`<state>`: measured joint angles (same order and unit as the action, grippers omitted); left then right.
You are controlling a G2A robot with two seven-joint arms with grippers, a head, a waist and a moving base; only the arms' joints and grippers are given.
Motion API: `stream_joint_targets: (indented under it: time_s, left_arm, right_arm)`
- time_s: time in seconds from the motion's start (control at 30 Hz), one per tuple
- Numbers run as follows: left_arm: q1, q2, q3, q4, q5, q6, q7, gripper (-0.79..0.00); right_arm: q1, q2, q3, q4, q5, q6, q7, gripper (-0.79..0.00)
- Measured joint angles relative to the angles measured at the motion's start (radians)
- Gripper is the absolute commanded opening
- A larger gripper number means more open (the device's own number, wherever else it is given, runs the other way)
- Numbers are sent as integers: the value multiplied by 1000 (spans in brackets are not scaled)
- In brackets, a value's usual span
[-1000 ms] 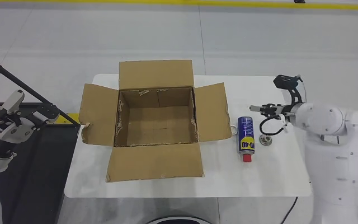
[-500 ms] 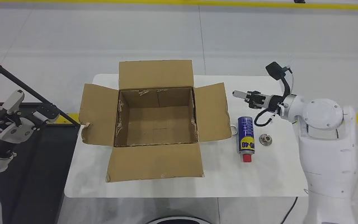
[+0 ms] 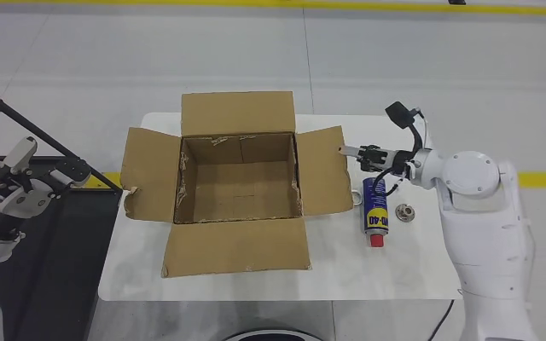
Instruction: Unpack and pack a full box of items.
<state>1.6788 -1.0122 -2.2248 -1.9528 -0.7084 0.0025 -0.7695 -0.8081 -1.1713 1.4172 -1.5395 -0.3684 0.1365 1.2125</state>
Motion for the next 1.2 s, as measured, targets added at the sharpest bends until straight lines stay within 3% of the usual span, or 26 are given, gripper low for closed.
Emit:
stream_joint_targets:
  time_s: [0.2,0.63,1.07,1.2]
  left_arm:
    - [0,0,0,0,0,0,0,0]
    - [0,0,0,0,0,0,0,0]
    - [0,0,0,0,0,0,0,0]
    - [0,0,0,0,0,0,0,0]
  right_arm:
    - [7,4,-14,16,46,-11,4,-508]
    - [13,15,-36,25,92,-11,3,-591]
    - [15,30,-50,15,105,7,0,-785]
    - [8,35,-47,7,105,22,-2,-785]
